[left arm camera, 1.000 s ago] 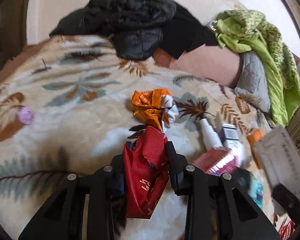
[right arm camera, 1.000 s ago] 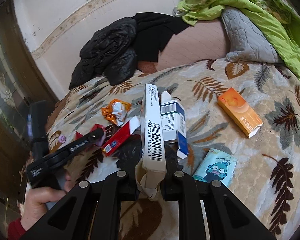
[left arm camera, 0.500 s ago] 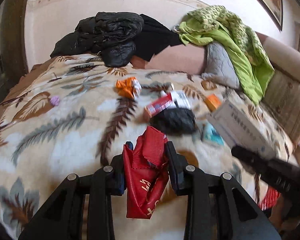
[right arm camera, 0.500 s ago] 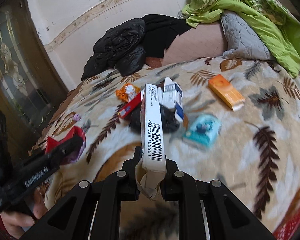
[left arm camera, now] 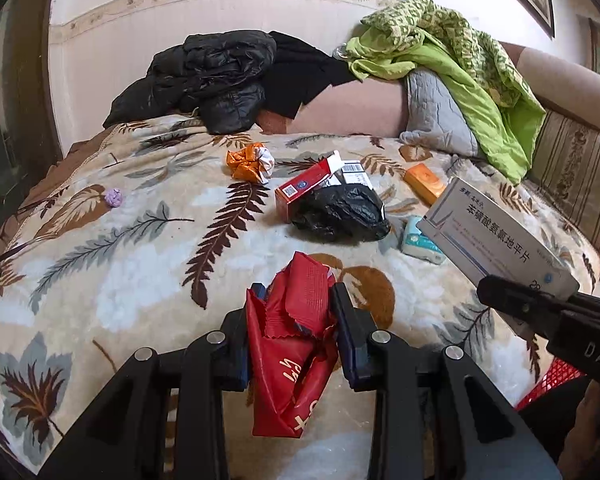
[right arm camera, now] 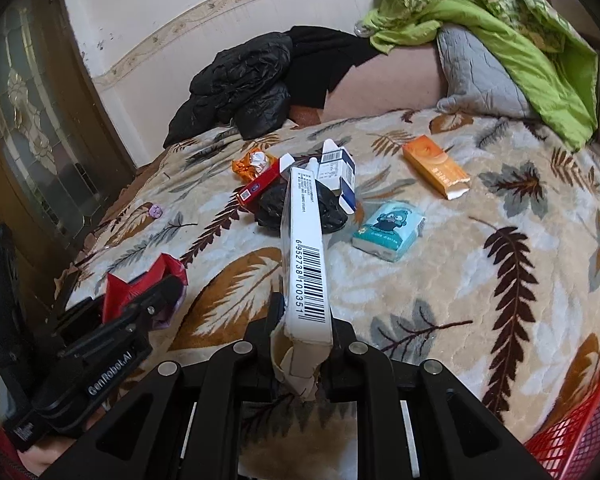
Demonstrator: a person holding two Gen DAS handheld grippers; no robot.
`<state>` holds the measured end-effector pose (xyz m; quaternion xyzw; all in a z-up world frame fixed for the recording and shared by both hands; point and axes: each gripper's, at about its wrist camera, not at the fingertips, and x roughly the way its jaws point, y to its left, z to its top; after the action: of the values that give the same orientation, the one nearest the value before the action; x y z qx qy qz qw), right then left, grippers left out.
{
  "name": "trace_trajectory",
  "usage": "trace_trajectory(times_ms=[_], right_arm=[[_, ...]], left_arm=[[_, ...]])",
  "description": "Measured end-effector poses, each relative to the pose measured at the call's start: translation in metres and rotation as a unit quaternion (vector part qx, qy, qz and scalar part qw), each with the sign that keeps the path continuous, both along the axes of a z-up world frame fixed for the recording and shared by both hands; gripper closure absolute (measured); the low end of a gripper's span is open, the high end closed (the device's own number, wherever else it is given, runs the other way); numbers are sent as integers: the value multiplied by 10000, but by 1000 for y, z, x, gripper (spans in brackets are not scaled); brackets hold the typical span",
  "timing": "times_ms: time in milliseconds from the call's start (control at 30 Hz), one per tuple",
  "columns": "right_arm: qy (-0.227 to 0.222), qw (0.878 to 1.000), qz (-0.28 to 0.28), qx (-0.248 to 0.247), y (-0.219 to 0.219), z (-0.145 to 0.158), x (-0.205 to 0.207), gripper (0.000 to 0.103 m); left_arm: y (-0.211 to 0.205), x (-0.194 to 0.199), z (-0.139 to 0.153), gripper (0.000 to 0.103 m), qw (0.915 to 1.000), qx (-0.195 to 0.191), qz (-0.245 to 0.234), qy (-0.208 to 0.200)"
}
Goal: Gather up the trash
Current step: 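Lift the red wrapper and white box off the bed with both grippers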
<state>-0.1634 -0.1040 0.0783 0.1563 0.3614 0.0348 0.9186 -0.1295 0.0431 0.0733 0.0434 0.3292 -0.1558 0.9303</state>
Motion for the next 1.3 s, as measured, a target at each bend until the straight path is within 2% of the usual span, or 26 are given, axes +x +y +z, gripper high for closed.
trace_trajectory(times_ms=[233,1300], right_arm=[[109,9998,86,163,5,-7,8,87],[85,9998,48,185,3,-5,6,87]], left_arm=[[-5,-1,-2,71,9996,238,-16,-130],[-6,2,-4,71,9996,261,3,-105]])
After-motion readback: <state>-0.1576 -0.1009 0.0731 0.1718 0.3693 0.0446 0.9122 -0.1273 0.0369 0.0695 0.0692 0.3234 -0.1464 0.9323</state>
